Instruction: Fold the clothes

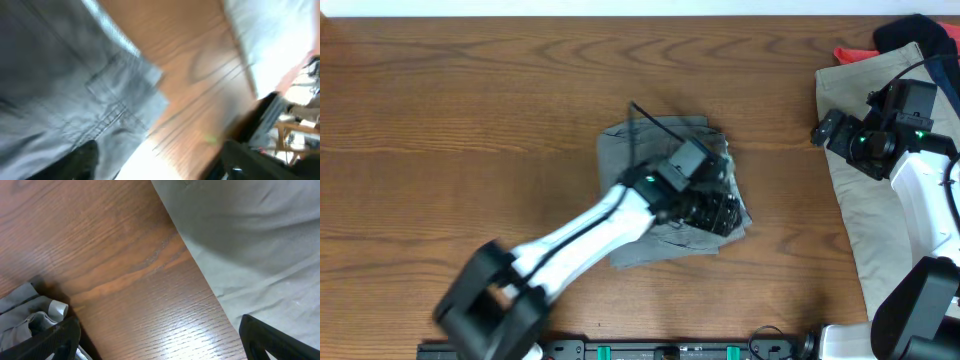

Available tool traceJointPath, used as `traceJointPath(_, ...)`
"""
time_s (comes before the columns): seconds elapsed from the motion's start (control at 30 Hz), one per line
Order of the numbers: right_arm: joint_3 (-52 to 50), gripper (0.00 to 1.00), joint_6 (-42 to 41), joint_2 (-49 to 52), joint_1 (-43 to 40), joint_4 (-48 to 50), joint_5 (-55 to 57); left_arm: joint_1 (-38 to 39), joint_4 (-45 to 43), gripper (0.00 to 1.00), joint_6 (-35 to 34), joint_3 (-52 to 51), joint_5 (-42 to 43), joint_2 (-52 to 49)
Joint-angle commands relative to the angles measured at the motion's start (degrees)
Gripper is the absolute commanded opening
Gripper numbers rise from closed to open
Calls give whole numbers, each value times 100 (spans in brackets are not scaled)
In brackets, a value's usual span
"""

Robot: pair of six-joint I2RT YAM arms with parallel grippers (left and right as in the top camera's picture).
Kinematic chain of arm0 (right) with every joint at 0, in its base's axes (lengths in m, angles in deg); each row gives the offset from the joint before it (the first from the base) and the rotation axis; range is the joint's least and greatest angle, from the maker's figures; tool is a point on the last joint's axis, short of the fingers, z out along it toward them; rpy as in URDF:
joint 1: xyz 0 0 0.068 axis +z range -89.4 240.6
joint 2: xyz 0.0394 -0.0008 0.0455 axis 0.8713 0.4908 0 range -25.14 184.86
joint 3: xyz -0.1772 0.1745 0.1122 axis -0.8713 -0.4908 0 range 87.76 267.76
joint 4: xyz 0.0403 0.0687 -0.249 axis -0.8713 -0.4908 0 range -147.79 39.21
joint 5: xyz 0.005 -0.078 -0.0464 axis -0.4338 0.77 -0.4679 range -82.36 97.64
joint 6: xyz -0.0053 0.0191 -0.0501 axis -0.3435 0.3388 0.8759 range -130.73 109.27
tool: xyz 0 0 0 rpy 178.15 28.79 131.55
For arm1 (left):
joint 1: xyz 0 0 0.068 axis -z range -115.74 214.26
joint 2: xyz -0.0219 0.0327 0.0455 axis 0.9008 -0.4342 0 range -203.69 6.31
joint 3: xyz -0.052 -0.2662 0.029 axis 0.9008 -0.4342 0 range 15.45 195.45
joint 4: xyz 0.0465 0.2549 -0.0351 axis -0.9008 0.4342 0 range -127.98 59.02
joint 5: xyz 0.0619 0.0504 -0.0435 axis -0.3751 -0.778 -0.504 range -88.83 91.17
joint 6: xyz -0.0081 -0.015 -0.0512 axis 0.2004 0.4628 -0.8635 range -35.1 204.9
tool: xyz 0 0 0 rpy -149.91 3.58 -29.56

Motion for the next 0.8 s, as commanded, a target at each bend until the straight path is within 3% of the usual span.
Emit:
traceJointPath(0.0,66,99,105,11,-15,-7,-4,-337,37,82,-2,4,-315,420)
traceJointPath(0.1,66,99,105,11,-15,-7,-4,-562,-175,81,0,2,-442,435)
traceJointPath(0.3,66,99,105,11,-15,-7,-4,-671,-925,29,-2,2,-1016,-57)
traceJointPath(0.53,66,99,105,11,-11,-4,-4,-671,-2251,20,-24,2,-1147,-918)
traceJointPath(0.77,66,99,105,11,-15,-7,-4,-673,-3001,20,-24,2,-1150,-1740)
